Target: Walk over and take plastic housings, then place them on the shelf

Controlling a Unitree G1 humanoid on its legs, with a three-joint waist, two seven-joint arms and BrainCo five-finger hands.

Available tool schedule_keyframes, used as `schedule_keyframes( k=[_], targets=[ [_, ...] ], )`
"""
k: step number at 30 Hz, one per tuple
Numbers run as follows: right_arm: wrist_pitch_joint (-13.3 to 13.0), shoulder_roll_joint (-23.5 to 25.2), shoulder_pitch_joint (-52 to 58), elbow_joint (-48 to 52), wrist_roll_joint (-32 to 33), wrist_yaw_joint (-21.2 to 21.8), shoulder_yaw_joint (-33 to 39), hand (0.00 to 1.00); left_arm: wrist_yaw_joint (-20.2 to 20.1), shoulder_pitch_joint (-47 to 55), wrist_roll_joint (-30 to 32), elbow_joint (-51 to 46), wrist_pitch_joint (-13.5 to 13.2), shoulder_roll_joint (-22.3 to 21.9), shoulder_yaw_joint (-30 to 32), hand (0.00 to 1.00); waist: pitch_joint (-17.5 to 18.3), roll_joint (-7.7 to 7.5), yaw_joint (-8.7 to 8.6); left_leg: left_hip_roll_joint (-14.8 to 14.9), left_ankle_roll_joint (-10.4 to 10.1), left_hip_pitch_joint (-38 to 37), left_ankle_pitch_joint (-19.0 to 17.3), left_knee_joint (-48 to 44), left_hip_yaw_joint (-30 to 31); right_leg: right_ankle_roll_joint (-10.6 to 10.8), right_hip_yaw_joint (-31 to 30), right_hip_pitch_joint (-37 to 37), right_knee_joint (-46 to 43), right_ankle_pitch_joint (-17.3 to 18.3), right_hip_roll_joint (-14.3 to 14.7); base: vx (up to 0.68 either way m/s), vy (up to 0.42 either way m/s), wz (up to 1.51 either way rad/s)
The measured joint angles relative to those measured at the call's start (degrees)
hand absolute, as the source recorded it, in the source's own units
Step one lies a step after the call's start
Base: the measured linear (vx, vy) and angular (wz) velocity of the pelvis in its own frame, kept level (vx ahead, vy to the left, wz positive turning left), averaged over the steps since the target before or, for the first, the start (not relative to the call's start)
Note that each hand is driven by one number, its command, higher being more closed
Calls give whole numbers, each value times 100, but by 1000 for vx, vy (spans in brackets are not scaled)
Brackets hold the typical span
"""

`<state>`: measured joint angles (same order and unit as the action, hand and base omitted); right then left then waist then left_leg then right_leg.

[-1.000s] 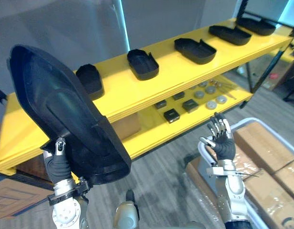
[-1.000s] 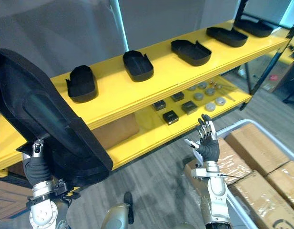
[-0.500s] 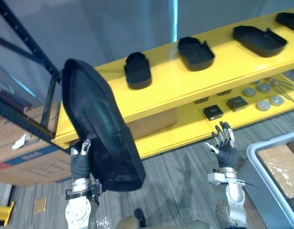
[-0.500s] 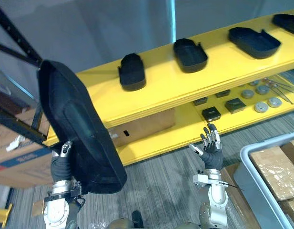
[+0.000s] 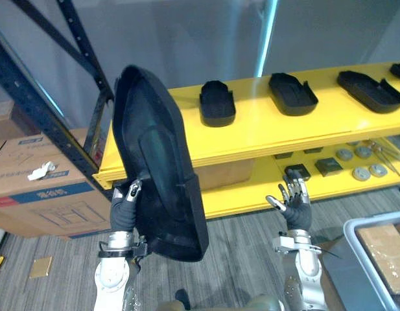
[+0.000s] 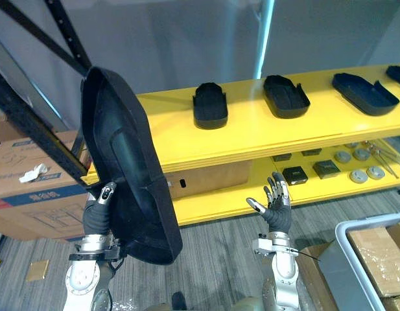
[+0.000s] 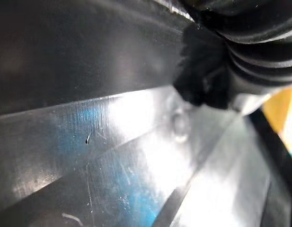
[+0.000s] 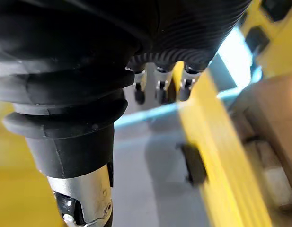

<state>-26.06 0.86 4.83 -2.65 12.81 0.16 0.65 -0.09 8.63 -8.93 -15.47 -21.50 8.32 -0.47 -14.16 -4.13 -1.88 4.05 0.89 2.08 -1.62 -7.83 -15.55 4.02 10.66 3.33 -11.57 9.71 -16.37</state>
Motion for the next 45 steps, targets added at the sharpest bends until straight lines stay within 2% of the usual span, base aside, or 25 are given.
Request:
schedule_keyframes(
  k=[1,3,4,5,8,11,14,17,19,20,21,23,24,25,27,28,30,31,34,37,39,43,45],
  targets=[
    [-7,-20,-179,24,-103,-17,-39,0,110,-106,44,221,-27,6,-2,100,-164,-83,-19,16,-402,108,-346,-370,86,567,-238,-131,41,-398,15,142,-156,42],
    [15,-149,44,294,-191,28,-129,0,301,147,93,321,47,-111,-233,100,-207,75,-35,241,-497,154,-391,-414,98,510,-492,-263,199,-476,324,131,-131,49],
    [17,-199,188,517,-187,62,-121,0,351,229,99,282,44,-149,-301,100,-214,136,-29,311,-543,234,-403,-474,241,564,-574,-360,273,-511,482,132,-108,52],
    [17,-261,299,775,-180,117,-102,0,387,274,98,260,50,-167,-325,100,-192,162,-30,357,-573,314,-395,-465,313,572,-546,-379,293,-514,566,168,-136,62],
    [-35,-669,308,1271,-87,420,88,0,430,254,-37,194,174,-267,-349,100,-185,198,-60,582,-733,320,-371,-600,641,407,-78,-673,234,-432,776,214,-136,54],
    [-37,-890,215,1268,109,500,279,0,425,261,-11,190,273,-266,-314,100,-176,212,-12,703,-699,413,-392,-1088,704,324,170,-1025,241,-384,895,194,-88,60],
    [-117,-967,-21,1267,223,521,247,0,414,352,-19,173,272,-368,-222,100,-83,338,147,665,-638,178,-341,-794,710,291,188,-1157,235,-333,896,98,-32,23],
    [-122,-945,-241,1236,238,461,89,0,412,397,-20,79,250,-483,-147,100,-88,374,148,504,-590,94,-195,-587,719,358,190,-1282,356,-180,741,72,-30,18],
    [-122,-879,-263,1092,214,417,-39,0,413,390,-6,81,248,-548,-126,100,-98,373,150,500,-604,149,-212,-992,734,356,154,-1518,557,-184,707,33,-42,-14],
    [-128,-846,-259,1041,211,314,-95,0,398,365,20,82,209,-565,-107,100,-98,365,152,530,-664,281,-329,-1241,741,354,55,-1575,611,-185,698,-16,-14,-45],
    [-170,-845,-281,1034,201,201,-111,0,374,359,49,83,126,-597,-108,100,-15,512,158,595,-687,241,-390,-1117,782,348,-105,-1486,622,-181,756,-15,24,-56],
    [-290,-832,-288,975,164,-52,-131,0,371,281,51,85,60,-624,-88,100,68,655,128,556,-764,31,-611,-854,842,374,-376,-1321,594,-194,753,18,110,-72],
    [-285,-787,-279,849,85,-241,-134,0,370,172,93,89,50,-628,-56,100,72,669,113,517,-819,-134,-751,-702,709,419,-534,-1226,523,-220,728,8,178,-79],
    [-279,-747,-274,775,70,-324,-148,0,368,116,124,100,42,-610,-31,100,65,654,127,507,-815,-244,-750,-647,581,437,-638,-1181,469,-231,690,-51,163,-93],
    [-308,-475,-197,750,-21,-578,-298,0,366,71,307,106,34,-466,37,100,81,434,149,479,-736,-503,-801,-414,40,420,-628,-923,362,-308,569,-64,117,-108],
    [-328,-412,-191,763,-47,-623,-383,0,372,70,339,106,35,-411,32,100,109,391,147,466,-736,-520,-798,-351,-78,399,-597,-856,403,-340,542,-24,77,-86],
    [-357,-282,-95,958,-258,-680,-485,0,422,-24,629,110,46,-253,41,100,175,272,88,445,-723,-519,-762,-269,-297,465,-601,-837,740,-669,535,17,73,-57],
    [-356,-289,-69,1085,-250,-661,-472,0,457,-99,883,110,68,-227,30,100,178,270,73,428,-708,-526,-741,-273,-396,525,-599,-834,873,-821,531,30,64,-38],
    [-323,-291,-53,1113,-164,-498,-459,0,658,-193,1176,109,170,-258,49,100,188,293,-9,416,-702,-521,-737,-262,-429,574,-586,-835,955,-887,543,30,27,-10],
    [-266,-332,-39,1113,-164,-285,-410,0,871,-250,1176,109,347,-269,185,100,217,343,-75,437,-717,-530,-706,-194,-422,576,-566,-835,991,-910,580,0,0,0],
    [-232,-449,-32,1109,-159,-196,-270,0,1060,-335,1177,109,585,-337,283,100,278,466,-70,452,-706,-623,-616,-9,-407,551,-494,-848,1038,-1069,634,8,-10,-2],
    [-93,-507,-33,1112,-114,-84,-119,0,1319,-551,1432,194,803,-312,497,100,289,486,-94,434,-708,-815,-603,68,-425,549,-420,-970,1055,-1120,629,-12,5,-4],
    [24,-509,-26,1127,6,70,-89,0,1600,-853,1512,513,929,-132,788,100,298,480,-117,377,-680,-887,-569,135,-478,559,-419,-1022,1135,-1128,589,-64,6,-10]
  ],
)
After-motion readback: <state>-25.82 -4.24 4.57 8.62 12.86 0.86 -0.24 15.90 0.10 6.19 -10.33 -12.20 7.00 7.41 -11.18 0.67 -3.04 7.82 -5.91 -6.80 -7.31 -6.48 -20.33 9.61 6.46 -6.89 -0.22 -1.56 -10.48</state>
